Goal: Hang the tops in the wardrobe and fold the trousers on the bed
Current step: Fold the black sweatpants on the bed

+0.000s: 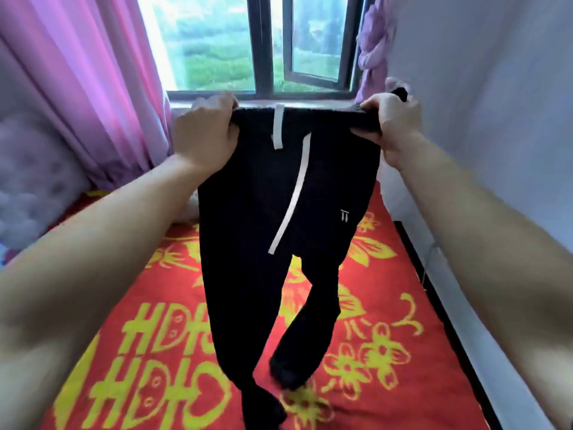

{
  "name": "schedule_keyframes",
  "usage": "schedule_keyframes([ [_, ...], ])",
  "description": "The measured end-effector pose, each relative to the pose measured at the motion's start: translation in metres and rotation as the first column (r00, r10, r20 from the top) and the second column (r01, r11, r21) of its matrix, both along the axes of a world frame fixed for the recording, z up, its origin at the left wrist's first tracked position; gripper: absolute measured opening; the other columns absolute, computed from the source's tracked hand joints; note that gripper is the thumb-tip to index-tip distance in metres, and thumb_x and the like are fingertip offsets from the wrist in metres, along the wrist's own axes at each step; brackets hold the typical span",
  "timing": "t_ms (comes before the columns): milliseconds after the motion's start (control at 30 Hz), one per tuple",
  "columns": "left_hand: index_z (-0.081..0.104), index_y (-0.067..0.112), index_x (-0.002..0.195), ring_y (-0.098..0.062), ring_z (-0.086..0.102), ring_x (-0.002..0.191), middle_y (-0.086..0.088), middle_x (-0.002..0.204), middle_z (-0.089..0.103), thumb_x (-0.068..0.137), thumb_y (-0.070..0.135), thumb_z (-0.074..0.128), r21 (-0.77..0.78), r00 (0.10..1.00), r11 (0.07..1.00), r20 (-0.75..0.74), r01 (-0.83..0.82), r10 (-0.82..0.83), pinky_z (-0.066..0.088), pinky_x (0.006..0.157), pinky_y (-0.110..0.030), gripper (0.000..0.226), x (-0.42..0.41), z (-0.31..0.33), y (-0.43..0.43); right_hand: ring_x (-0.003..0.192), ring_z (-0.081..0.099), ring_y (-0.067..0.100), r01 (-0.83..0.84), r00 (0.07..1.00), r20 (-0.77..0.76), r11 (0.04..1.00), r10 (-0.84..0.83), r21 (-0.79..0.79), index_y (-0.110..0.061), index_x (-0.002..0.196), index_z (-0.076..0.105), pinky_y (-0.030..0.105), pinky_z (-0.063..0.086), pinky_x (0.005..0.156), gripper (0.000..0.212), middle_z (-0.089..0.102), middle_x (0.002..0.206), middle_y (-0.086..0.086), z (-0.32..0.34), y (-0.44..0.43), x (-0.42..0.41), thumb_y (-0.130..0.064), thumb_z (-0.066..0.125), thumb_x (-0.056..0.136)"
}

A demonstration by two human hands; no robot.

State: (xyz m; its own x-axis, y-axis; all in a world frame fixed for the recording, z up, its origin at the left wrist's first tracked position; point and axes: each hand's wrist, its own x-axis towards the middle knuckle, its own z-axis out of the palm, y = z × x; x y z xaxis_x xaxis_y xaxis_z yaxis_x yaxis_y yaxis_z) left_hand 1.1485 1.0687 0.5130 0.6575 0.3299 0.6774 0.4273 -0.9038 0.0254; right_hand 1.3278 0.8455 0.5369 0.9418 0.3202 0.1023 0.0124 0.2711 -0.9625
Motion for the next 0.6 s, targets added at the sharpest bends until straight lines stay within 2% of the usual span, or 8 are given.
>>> schedule_keyframes([
  [67,0.052,0.009,0.122,-0.039,0.056,0.103,-0.019,0.111,0.061,0.098,0.024,0.045,-0.003,0.988,0.998,0.139,-0.062,0.061,0.045,0.077,-0.048,0.029,-0.008,0.033,0.004,0.086,0.069,0.023,0.004,0.999,0.048,0.996,-0.008,0.087,-0.018,0.107,0.059,0.035,0.060,0.061,0.034,0.062,0.096,0.010,0.035,-0.007,-0.007,0.001,0.066,0.079],
  [100,0.051,0.011,0.124,-0.037,0.053,0.109,-0.017,0.116,0.060,0.100,0.031,0.043,-0.038,0.973,0.995,0.205,-0.097,0.103,0.043,0.080,-0.048,0.032,-0.012,0.046,0.006,0.086,0.070,0.023,0.011,0.998,0.063,0.991,-0.019,0.134,-0.017,0.101,0.058,0.036,0.060,0.063,0.031,0.064,0.095,0.011,0.048,-0.011,-0.011,0.001,0.068,0.078],
  [200,0.051,0.014,0.124,-0.034,0.049,0.116,-0.014,0.123,0.057,0.100,0.046,0.040,-0.137,0.933,0.982,0.318,-0.129,0.167,0.043,0.080,-0.046,0.042,-0.024,0.068,0.012,0.078,0.072,0.018,-0.001,0.992,0.121,0.974,-0.027,0.226,-0.016,0.095,0.059,0.036,0.060,0.065,0.026,0.067,0.090,0.009,0.071,-0.020,-0.023,-0.002,0.073,0.078],
  [300,0.052,0.014,0.121,-0.034,0.051,0.112,-0.014,0.117,0.059,0.098,0.050,0.041,-0.117,0.928,0.988,0.346,-0.104,0.139,0.042,0.076,-0.043,0.043,-0.033,0.067,0.015,0.073,0.074,0.017,-0.015,0.988,0.153,0.983,-0.013,0.182,-0.019,0.094,0.060,0.032,0.059,0.062,0.023,0.070,0.085,0.005,0.074,-0.025,-0.038,-0.007,0.073,0.080],
  [433,0.054,0.015,0.116,-0.037,0.059,0.094,-0.018,0.098,0.063,0.098,0.053,0.046,-0.153,0.960,0.987,0.265,-0.048,0.088,0.041,0.068,-0.041,0.043,-0.043,0.032,0.023,0.068,0.075,0.023,-0.008,0.990,0.139,1.000,0.010,-0.021,-0.020,0.094,0.062,0.029,0.057,0.056,0.017,0.071,0.071,-0.004,0.041,-0.028,-0.049,-0.018,0.074,0.081],
  [533,0.060,0.017,0.112,-0.039,0.062,0.092,-0.017,0.095,0.067,0.096,0.048,0.054,-0.189,0.991,0.981,0.129,0.052,-0.027,0.047,0.070,-0.043,0.036,-0.054,-0.033,0.022,0.061,0.072,0.016,0.002,1.000,0.005,0.983,-0.001,-0.186,-0.018,0.090,0.063,0.026,0.056,0.052,0.017,0.067,0.076,-0.002,-0.024,-0.032,-0.047,-0.022,0.076,0.080],
  [600,0.065,0.022,0.111,-0.035,0.064,0.093,-0.012,0.095,0.070,0.094,0.048,0.057,-0.211,0.997,0.975,-0.036,0.063,-0.073,0.050,0.071,-0.042,0.032,-0.066,-0.093,0.012,0.066,0.067,0.013,0.003,0.992,-0.118,0.949,-0.043,-0.316,-0.017,0.086,0.063,0.024,0.054,0.048,0.016,0.063,0.081,0.001,-0.090,-0.040,-0.047,-0.022,0.077,0.079],
])
